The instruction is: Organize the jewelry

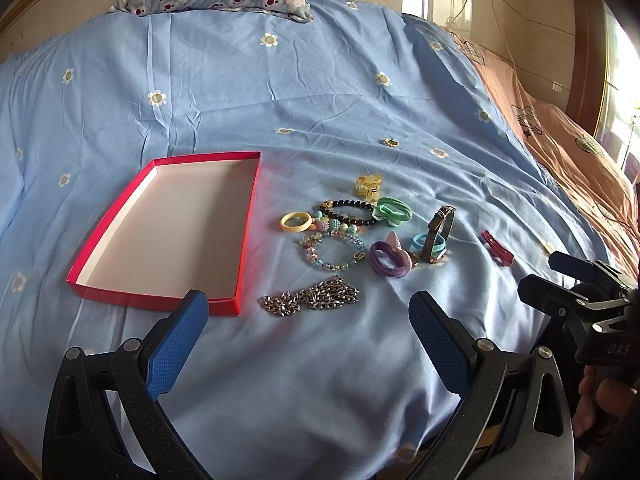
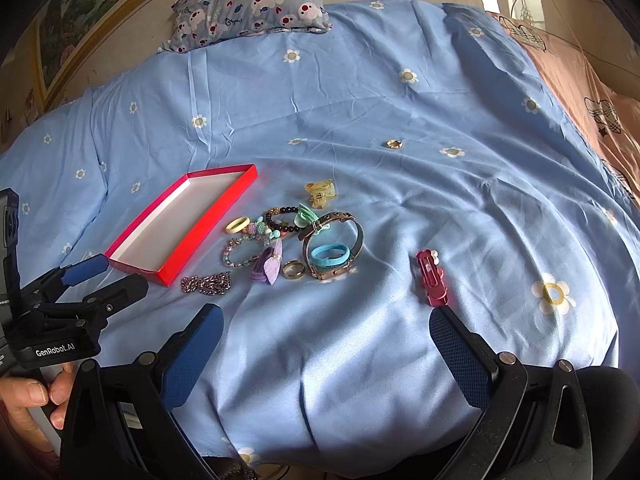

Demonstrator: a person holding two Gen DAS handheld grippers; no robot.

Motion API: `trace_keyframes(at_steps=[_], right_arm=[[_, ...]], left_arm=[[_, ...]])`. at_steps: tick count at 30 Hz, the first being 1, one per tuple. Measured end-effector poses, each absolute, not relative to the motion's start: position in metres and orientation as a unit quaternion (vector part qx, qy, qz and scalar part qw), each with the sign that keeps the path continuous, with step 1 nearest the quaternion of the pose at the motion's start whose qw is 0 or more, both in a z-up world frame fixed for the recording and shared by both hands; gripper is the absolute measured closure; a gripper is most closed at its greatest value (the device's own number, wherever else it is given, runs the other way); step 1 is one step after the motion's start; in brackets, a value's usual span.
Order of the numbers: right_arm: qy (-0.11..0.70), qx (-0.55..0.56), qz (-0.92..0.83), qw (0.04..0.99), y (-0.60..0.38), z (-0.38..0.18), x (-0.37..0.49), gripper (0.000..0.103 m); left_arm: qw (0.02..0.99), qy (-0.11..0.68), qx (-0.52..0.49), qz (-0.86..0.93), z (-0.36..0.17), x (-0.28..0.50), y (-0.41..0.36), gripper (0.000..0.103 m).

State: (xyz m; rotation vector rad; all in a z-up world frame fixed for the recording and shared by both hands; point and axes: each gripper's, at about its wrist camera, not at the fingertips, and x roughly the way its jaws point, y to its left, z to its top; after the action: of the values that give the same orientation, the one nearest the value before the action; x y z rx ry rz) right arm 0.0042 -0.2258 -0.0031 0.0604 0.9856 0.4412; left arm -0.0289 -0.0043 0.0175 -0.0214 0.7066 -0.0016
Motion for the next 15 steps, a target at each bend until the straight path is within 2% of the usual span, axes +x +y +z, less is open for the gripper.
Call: trace_keyframes(at_steps=[15], right_arm=[[0.463, 0.032, 0.212, 0.86, -0.2219, -0.0024, 0.0038, 0.0]], left_arm=[[0.941, 0.339, -0.009, 0.002, 0.0237, -0.0309, -0.0043, 0.002]])
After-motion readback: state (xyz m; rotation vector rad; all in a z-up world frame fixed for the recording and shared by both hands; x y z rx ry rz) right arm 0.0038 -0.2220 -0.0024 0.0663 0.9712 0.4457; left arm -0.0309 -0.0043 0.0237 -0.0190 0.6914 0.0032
